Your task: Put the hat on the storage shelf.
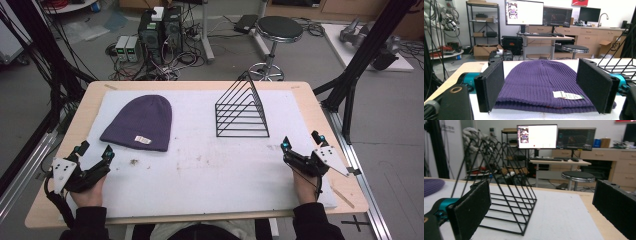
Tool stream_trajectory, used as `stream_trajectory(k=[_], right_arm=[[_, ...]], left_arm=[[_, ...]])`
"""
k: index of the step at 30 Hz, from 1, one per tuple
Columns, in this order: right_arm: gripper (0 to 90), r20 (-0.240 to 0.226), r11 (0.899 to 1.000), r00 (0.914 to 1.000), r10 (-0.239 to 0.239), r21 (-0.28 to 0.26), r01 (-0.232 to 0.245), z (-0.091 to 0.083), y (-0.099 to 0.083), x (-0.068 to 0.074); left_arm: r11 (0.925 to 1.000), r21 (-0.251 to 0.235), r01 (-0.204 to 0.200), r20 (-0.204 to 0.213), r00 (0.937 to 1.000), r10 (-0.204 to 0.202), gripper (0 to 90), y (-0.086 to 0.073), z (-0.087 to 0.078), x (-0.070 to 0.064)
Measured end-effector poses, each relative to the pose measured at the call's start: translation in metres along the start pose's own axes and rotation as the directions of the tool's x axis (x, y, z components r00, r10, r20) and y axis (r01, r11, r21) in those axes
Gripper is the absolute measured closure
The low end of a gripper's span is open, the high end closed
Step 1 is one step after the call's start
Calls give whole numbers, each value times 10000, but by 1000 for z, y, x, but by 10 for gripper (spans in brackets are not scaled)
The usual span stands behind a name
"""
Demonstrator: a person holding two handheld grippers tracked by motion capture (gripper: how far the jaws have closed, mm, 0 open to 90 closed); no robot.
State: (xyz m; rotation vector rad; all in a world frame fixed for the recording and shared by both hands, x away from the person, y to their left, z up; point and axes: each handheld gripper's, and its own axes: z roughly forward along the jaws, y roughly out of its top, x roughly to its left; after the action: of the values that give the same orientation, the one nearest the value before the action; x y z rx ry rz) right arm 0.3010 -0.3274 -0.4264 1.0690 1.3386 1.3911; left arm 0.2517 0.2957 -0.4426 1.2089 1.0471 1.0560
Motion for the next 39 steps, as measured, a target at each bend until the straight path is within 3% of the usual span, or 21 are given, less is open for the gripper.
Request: stream_trajectory(k=[7,12,15,21,24,29,32,39], right_arm=[[18,501,9994,9982,339,-62,-336,-4,1,-4],[18,369,9998,9992,182,21,-183,-2,0,-4],[18,269,9998,9995,166,97,-169,-1,0,-3],[18,94,9996,9998,188,222,-190,0,-1,-2],[18,-58,9995,9999,126,281,-124,0,-1,-1],[18,-147,9993,9998,120,345,-115,1,-1,0],[18,-166,9994,9998,114,333,-109,1,-1,0],[18,-248,9990,9996,158,411,-147,1,-2,0]], left_arm=[[10000,-39,-91,-337,9994,90,201,1,-2,-1],[9999,49,123,-490,9987,-121,177,1,-1,1],[9986,306,436,-238,9988,-429,178,0,1,3],[9994,281,220,-165,9996,-215,185,3,1,2],[9986,528,71,-182,9998,-62,186,7,0,1],[9975,515,-485,-280,9984,500,186,23,-3,3],[9967,578,-569,-210,9981,582,188,30,-4,4],[9942,611,-883,-274,9956,901,198,67,-9,9]])
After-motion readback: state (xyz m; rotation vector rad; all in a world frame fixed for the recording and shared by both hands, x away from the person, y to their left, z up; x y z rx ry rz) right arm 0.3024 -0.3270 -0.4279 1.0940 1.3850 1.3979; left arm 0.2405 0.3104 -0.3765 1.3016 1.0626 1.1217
